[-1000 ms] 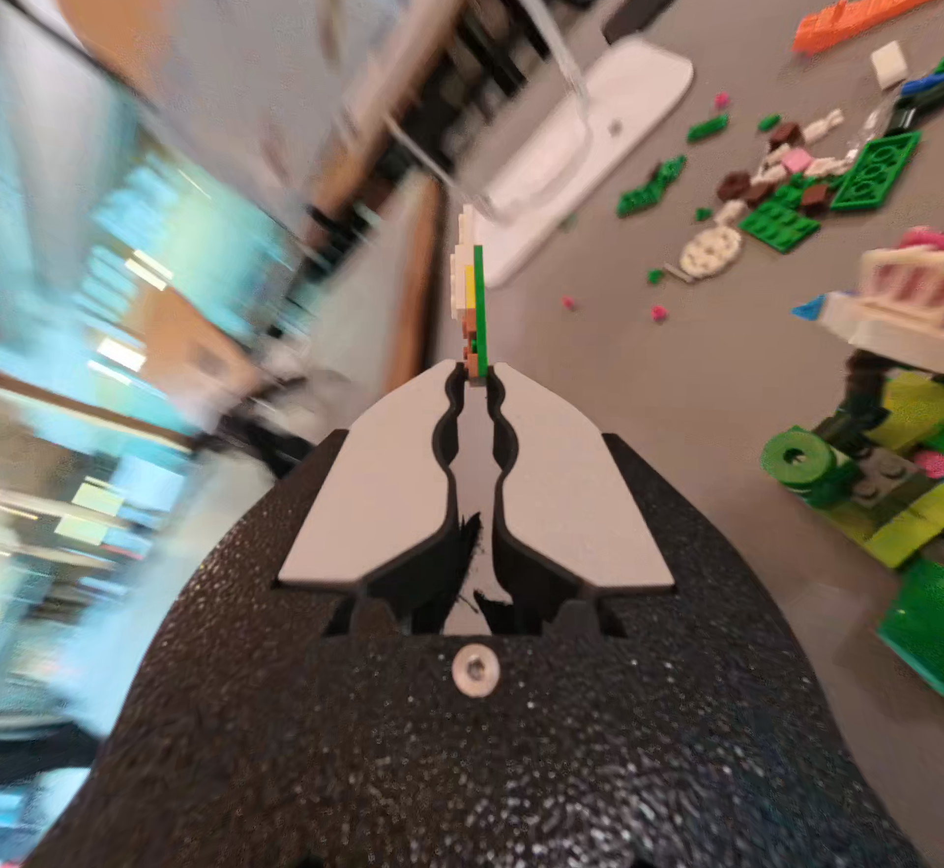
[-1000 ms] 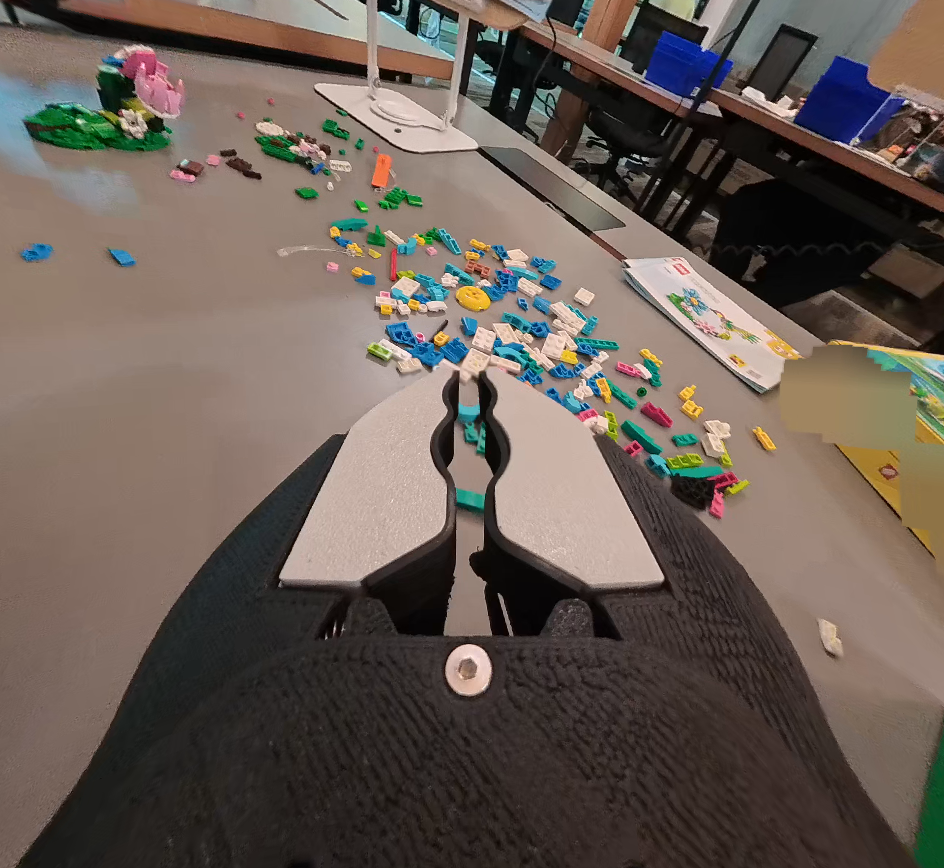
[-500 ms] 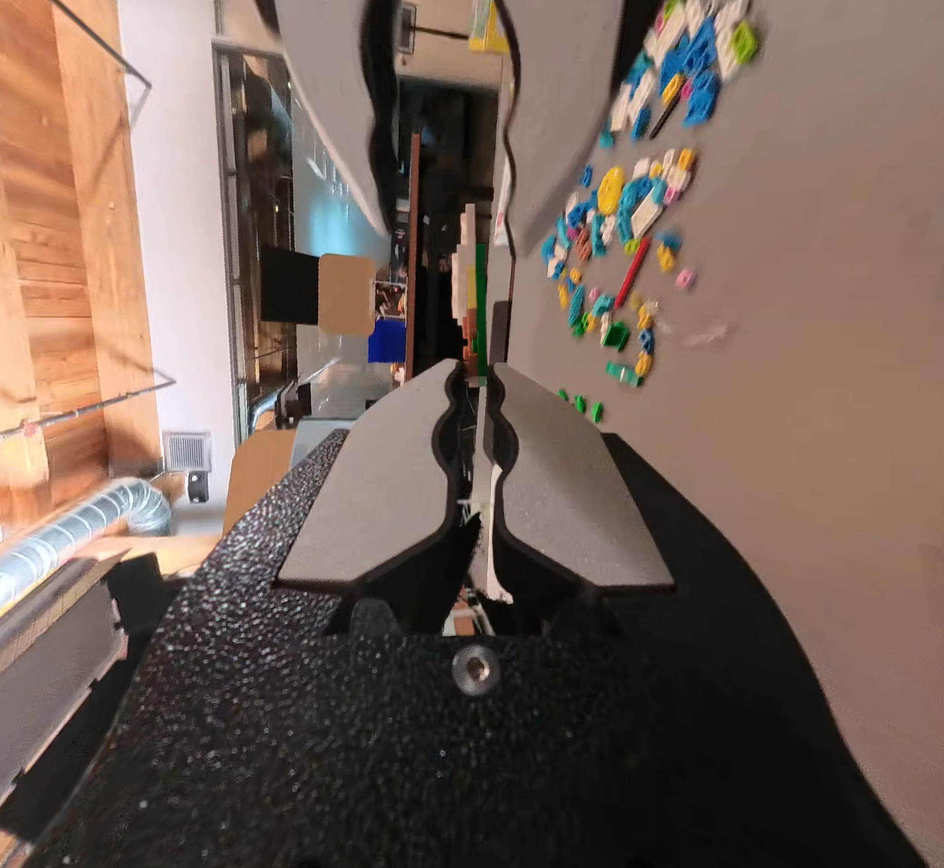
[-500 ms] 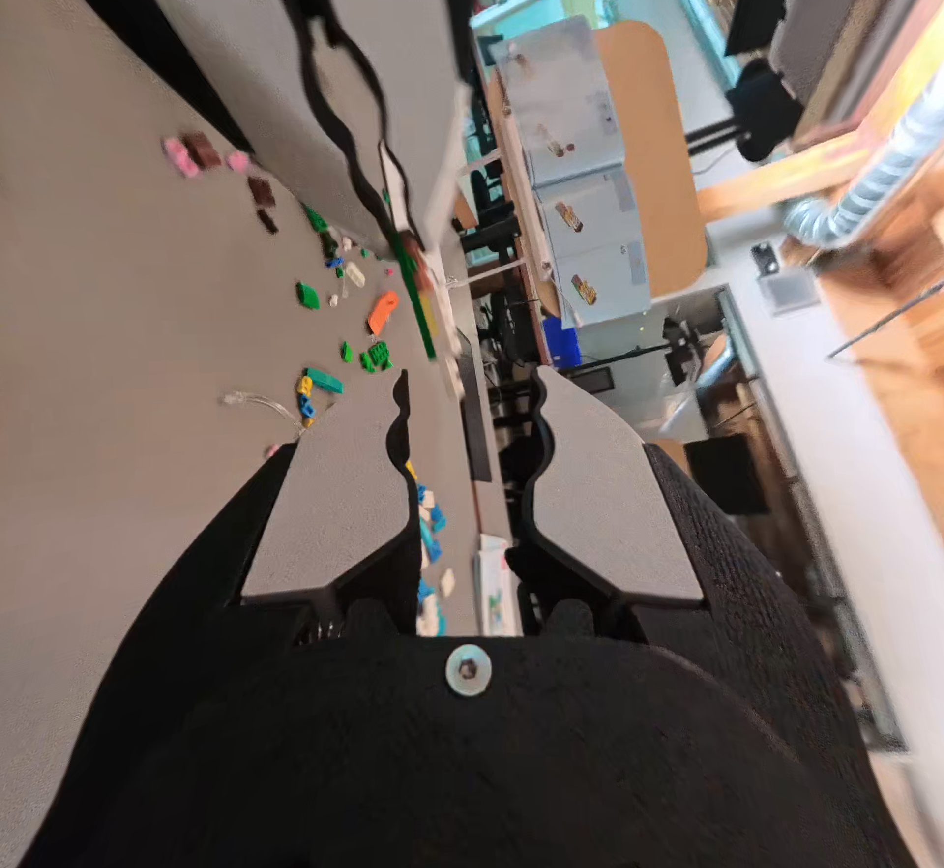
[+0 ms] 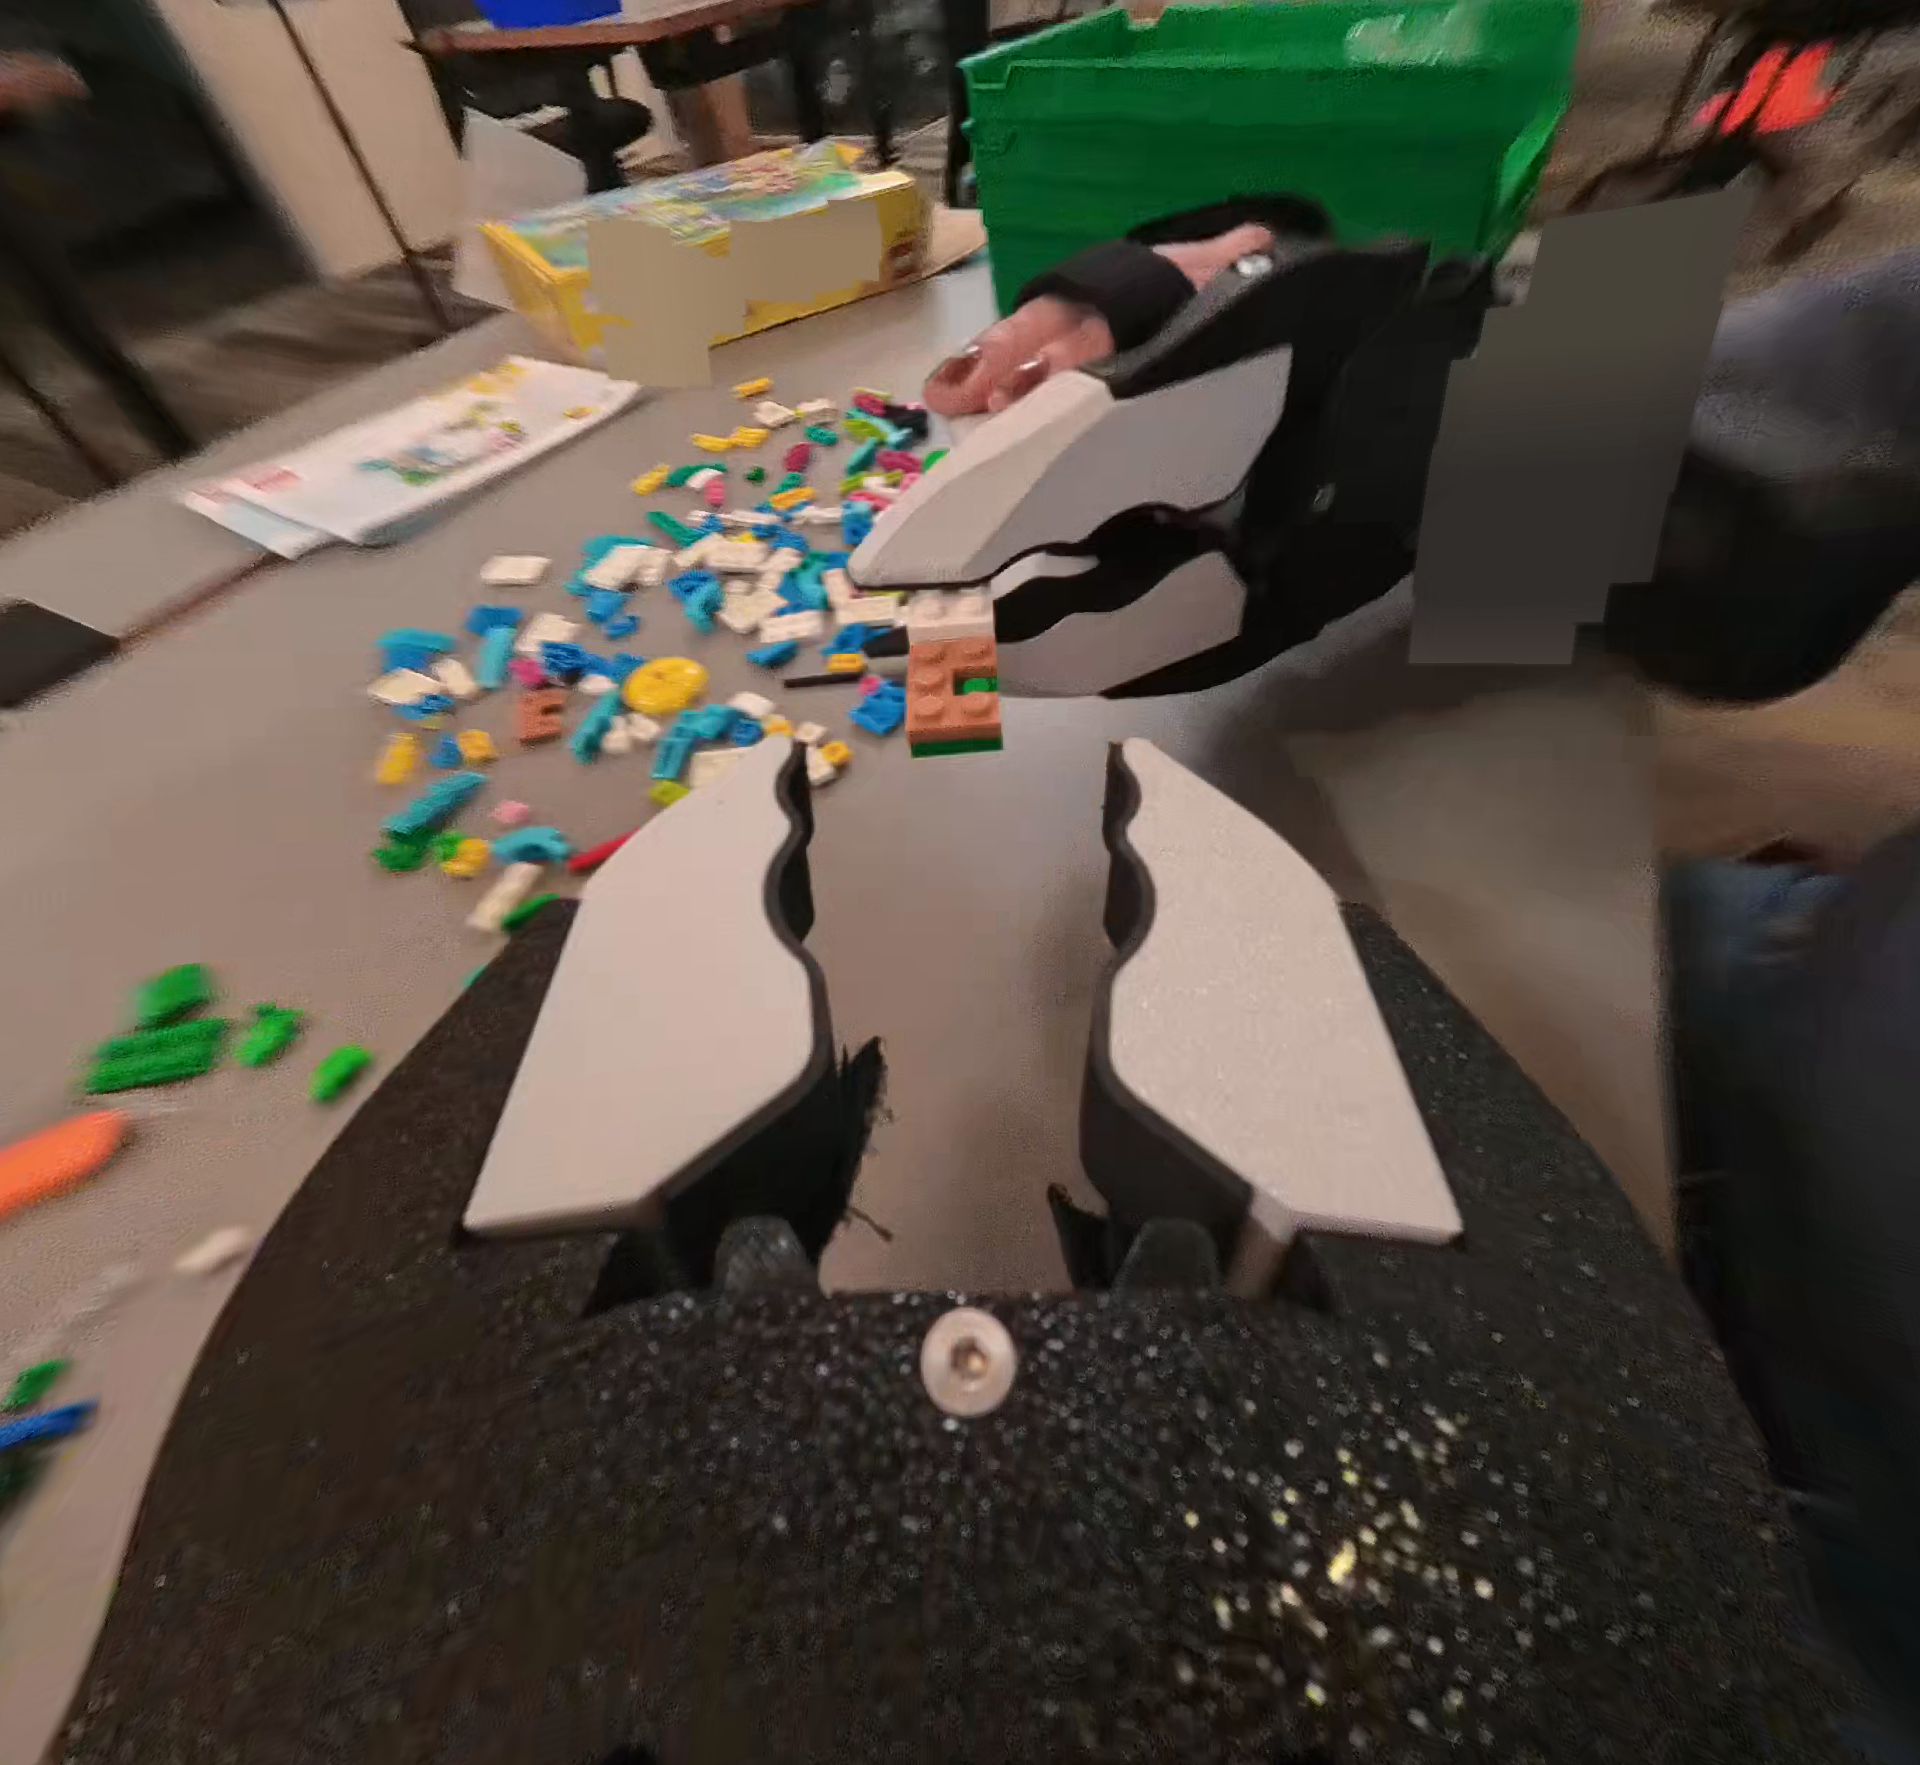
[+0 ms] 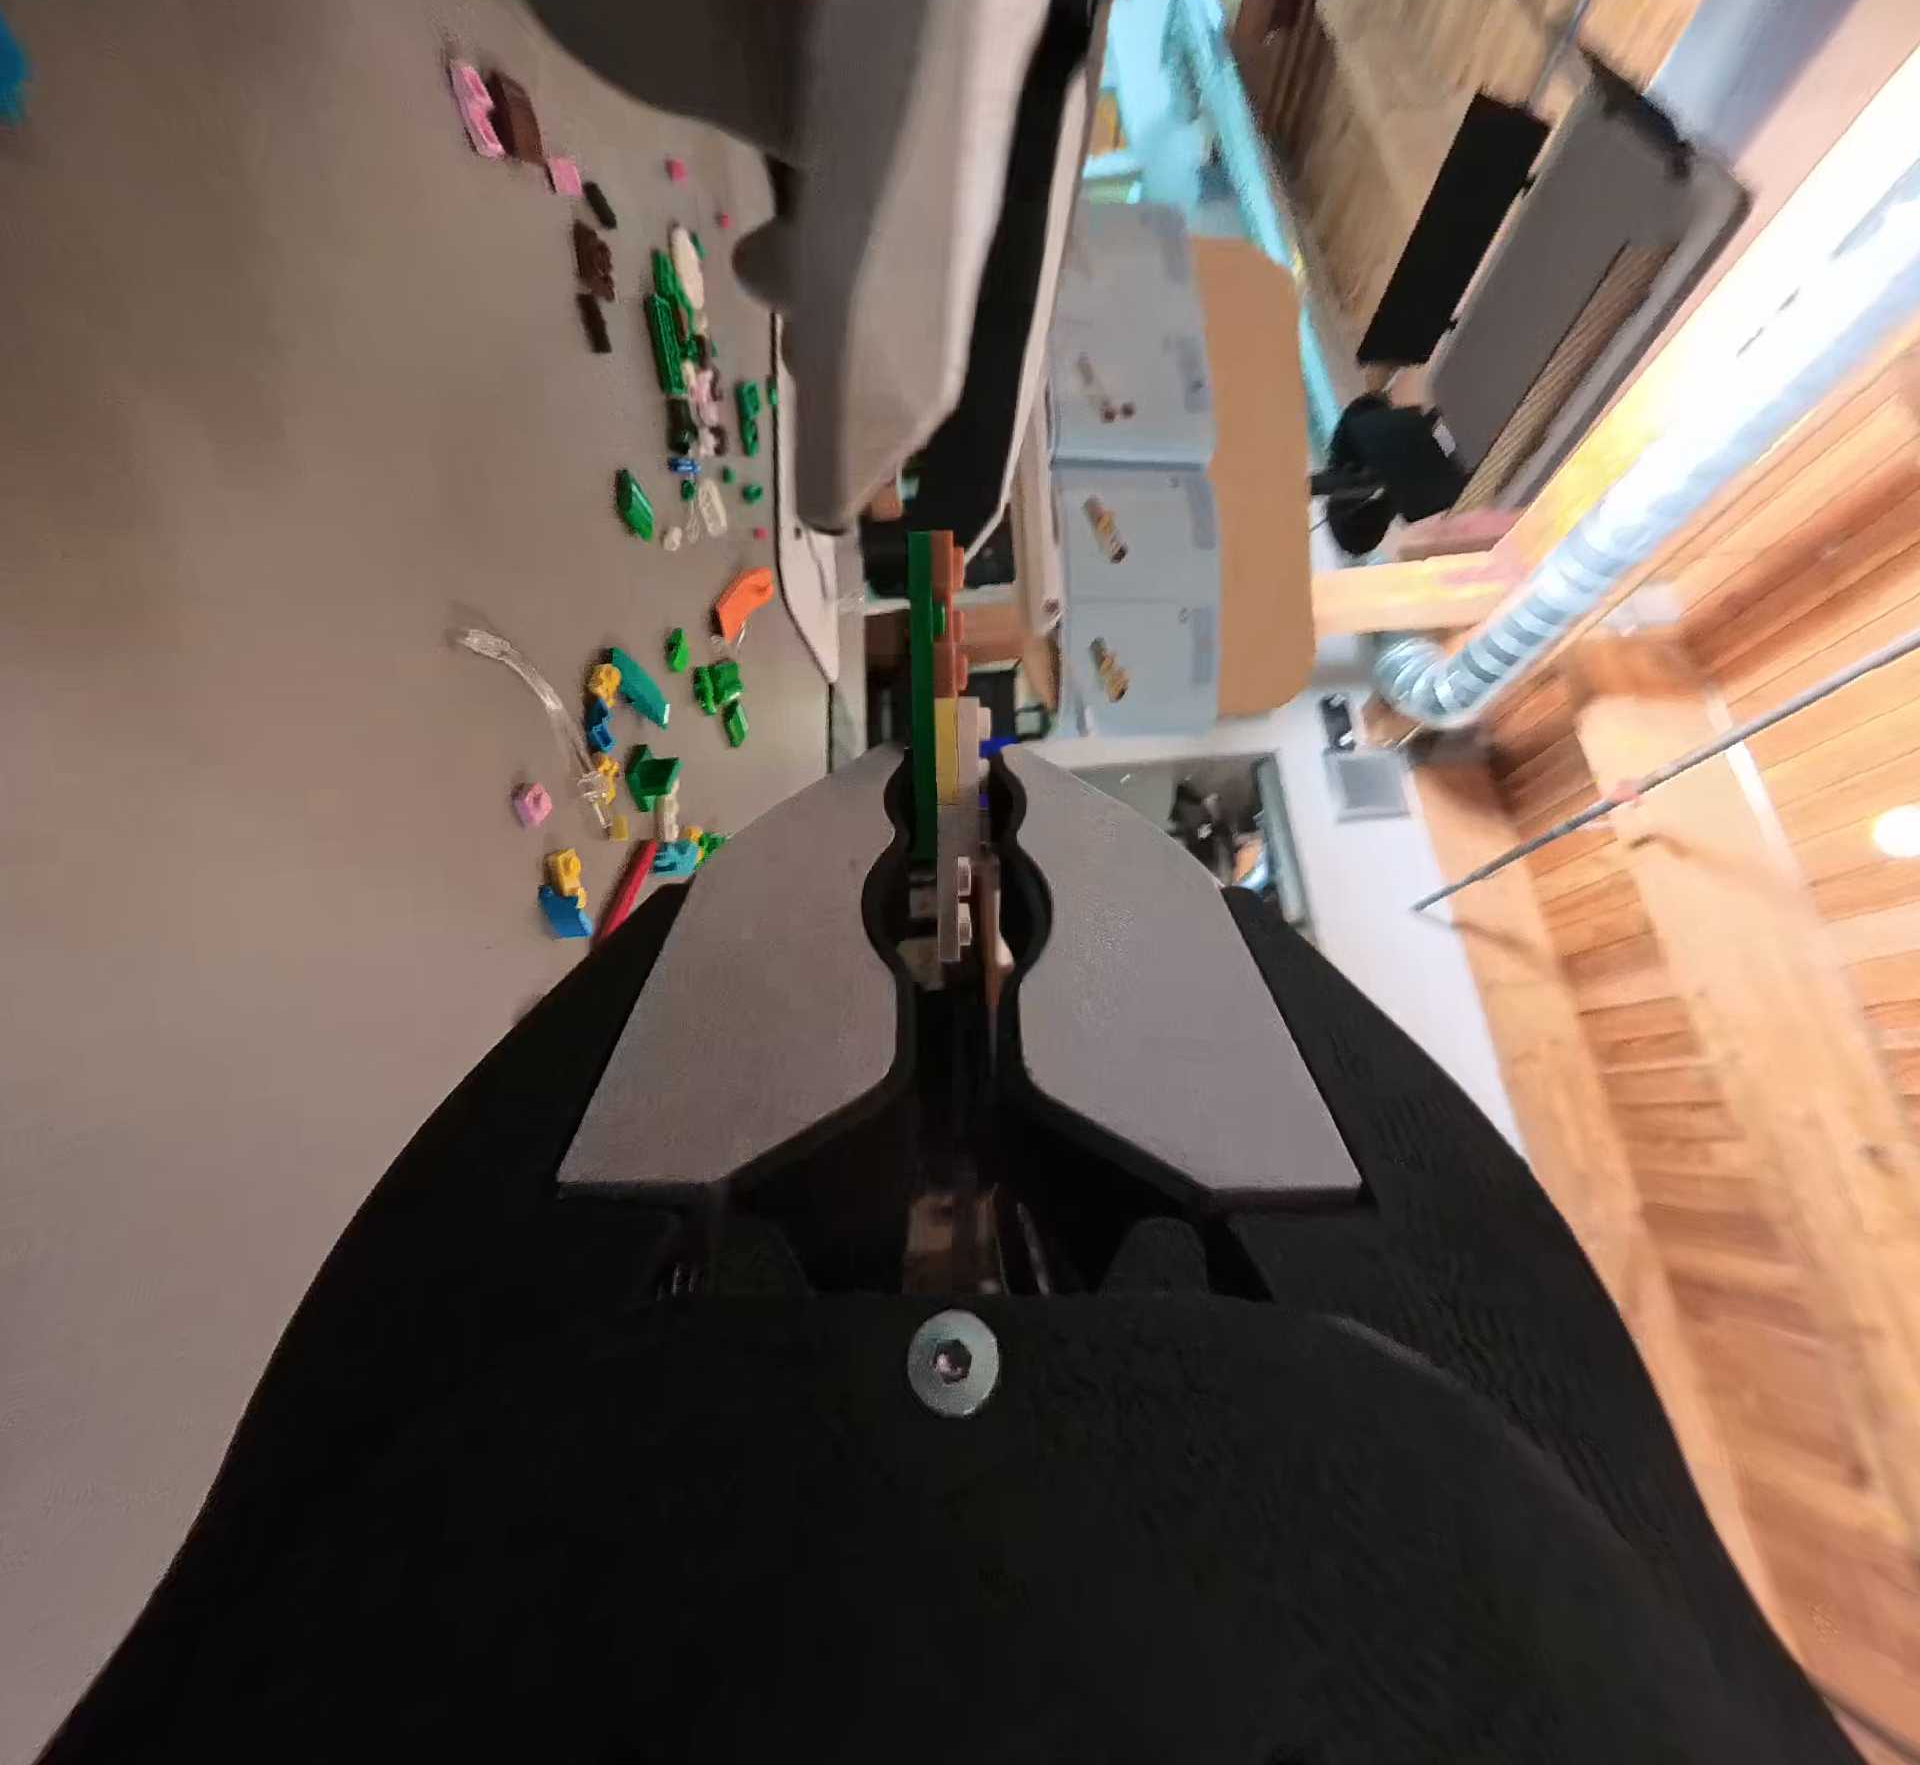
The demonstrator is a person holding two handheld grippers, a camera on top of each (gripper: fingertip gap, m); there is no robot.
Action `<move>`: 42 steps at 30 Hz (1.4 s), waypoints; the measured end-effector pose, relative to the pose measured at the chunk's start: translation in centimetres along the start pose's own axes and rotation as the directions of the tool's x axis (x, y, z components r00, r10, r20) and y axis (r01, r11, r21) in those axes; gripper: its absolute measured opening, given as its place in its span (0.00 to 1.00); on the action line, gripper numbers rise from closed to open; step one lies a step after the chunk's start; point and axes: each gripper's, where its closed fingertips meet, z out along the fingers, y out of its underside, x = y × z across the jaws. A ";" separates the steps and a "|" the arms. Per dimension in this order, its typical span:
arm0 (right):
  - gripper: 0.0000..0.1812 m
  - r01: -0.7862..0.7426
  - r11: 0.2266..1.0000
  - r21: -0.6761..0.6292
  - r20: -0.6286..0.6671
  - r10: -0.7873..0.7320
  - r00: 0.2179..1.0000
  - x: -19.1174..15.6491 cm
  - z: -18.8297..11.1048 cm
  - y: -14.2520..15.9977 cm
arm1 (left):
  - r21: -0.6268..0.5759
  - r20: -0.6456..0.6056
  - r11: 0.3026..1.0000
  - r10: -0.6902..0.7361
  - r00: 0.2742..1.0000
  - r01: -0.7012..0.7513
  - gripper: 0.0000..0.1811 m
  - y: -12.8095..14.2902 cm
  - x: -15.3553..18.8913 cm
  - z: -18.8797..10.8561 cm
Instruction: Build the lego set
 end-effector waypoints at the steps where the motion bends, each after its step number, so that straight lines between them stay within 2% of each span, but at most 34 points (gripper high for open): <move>1: 0.06 0.030 0.999 0.014 -0.028 -0.030 0.999 0.1 -0.1 -0.3 | 0.004 -0.030 0.999 -0.051 0.998 0.051 0.28 0.1 0.2 0.1; 3: 0.06 0.057 0.998 0.040 -0.039 -0.055 0.998 -0.1 -0.2 -0.7 | 0.005 -0.057 0.998 -0.070 0.996 0.070 0.24 0.5 0.6 0.3; 5: 0.06 0.065 0.997 0.049 -0.024 -0.064 0.998 -0.6 -0.1 -0.9 | 0.017 -0.024 1.000 -0.021 0.999 0.022 0.17 0.6 0.7 0.5; 8: 0.06 0.088 0.995 0.047 -0.014 -0.088 0.996 -1.0 0.0 -0.9 | 0.021 0.006 1.000 -0.003 1.000 0.003 0.14 0.8 0.5 0.7; 13: 0.06 0.078 0.996 0.042 0.004 -0.078 0.997 -1.5 0.2 -0.7 | 0.022 0.010 0.998 -0.061 0.998 0.061 0.10 1.3 0.0 0.9; 16: 0.08 -0.045 0.998 0.034 0.042 0.044 0.998 -1.7 0.3 -0.1 | 0.034 0.052 0.997 -0.069 0.996 0.067 0.10 1.7 -0.6 1.0; 17: 0.14 -0.119 0.993 0.007 0.058 0.118 0.991 -1.6 0.3 0.6 | 0.038 0.074 0.997 -0.068 0.995 0.065 0.09 2.0 -1.1 0.8; 19: 0.16 -0.297 0.954 -0.043 0.077 0.300 0.951 -1.1 -0.1 2.0 | 0.071 0.083 0.994 -0.089 0.993 0.083 0.10 2.3 -1.6 0.4; 21: 0.23 -0.508 0.858 -0.071 0.052 0.512 0.857 0.1 -0.6 3.4 | 0.109 0.075 0.990 -0.103 0.992 0.094 0.09 2.1 -1.7 -0.1; 23: 0.25 -0.692 0.717 -0.084 0.030 0.696 0.717 0.9 -1.2 4.8 | 0.067 0.072 0.996 -0.069 0.995 0.065 0.09 2.7 -1.8 -0.2; 25: 0.28 -0.812 0.579 -0.068 0.041 0.815 0.578 1.2 -1.9 5.8 | 0.067 0.073 0.997 -0.054 0.996 0.049 0.10 2.7 -1.8 -0.3; 29: 0.19 -0.943 0.327 -0.057 0.111 0.941 0.320 0.8 -2.9 7.2 | 0.129 0.101 0.990 -0.075 0.992 0.061 0.09 2.0 -2.4 -0.6; 32: 0.02 -0.978 0.203 -0.056 0.163 0.968 0.192 0.7 -3.2 7.5 | 0.157 0.112 0.985 -0.093 0.989 0.075 0.09 1.8 -2.7 -0.9; 34: 0.00 -0.986 0.145 -0.083 0.178 0.976 0.129 0.4 -3.2 7.7 | 0.160 0.081 0.985 -0.083 0.993 0.069 0.09 1.7 -2.3 -0.9; 36: 0.00 -0.983 0.150 -0.102 0.182 0.975 0.130 -0.1 -3.2 7.8 | 0.149 0.069 0.986 -0.080 0.994 0.069 0.09 1.8 -2.0 -0.8; 42: 0.00 -0.957 0.279 -0.080 0.101 0.957 0.271 -0.1 -3.3 8.4 | 0.151 0.103 0.987 -0.064 0.993 0.048 0.09 1.8 -2.0 -1.0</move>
